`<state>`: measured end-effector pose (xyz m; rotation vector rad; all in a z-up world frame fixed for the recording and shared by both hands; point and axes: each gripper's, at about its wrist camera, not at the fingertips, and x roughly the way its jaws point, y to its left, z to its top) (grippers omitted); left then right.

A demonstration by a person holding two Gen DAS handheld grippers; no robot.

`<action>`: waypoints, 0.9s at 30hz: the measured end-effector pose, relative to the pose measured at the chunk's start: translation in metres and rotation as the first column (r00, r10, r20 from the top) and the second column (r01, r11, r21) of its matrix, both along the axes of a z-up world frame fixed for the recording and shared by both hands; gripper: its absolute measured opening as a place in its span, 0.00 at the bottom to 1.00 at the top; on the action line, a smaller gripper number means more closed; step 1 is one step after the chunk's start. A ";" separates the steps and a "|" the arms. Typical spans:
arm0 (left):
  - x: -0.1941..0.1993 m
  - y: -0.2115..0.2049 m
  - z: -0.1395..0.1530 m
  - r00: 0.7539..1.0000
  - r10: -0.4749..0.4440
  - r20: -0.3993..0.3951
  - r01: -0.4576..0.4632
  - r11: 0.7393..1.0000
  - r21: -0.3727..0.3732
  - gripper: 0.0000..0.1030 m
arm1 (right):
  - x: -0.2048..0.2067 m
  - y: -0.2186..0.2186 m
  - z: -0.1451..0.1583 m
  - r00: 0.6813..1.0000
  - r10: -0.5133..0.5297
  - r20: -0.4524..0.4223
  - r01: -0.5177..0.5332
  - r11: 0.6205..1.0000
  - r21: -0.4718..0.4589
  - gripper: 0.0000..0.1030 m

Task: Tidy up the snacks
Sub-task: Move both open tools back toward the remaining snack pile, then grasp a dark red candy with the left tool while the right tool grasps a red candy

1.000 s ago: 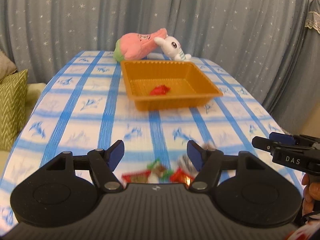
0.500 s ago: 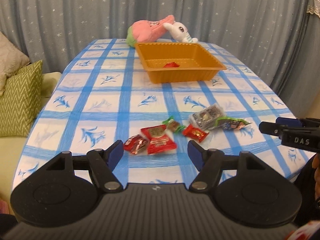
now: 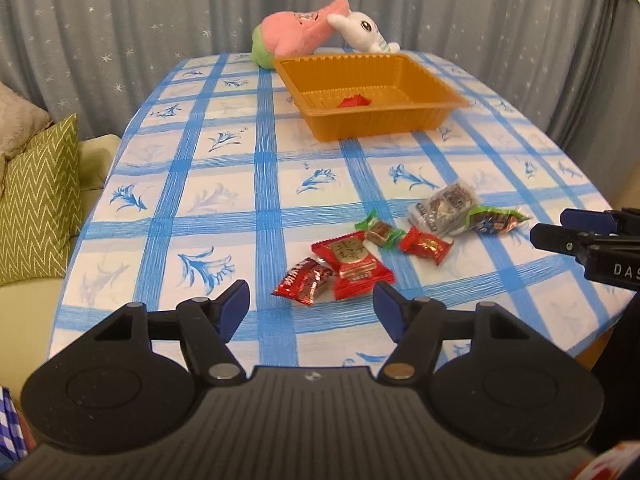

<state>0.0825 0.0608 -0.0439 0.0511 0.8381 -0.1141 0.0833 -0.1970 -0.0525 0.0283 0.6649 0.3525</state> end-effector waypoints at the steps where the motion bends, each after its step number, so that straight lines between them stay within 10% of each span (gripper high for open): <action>1: 0.003 0.001 -0.001 1.000 -0.011 -0.009 0.011 1.000 0.009 0.63 | 0.001 0.003 -0.001 1.000 0.006 -0.003 -0.006 1.000 -0.002 0.56; 27: 0.075 0.011 -0.054 0.936 -0.304 -0.178 0.313 0.949 0.028 0.31 | 0.045 0.060 -0.042 0.991 0.112 -0.073 -0.113 0.993 -0.021 0.54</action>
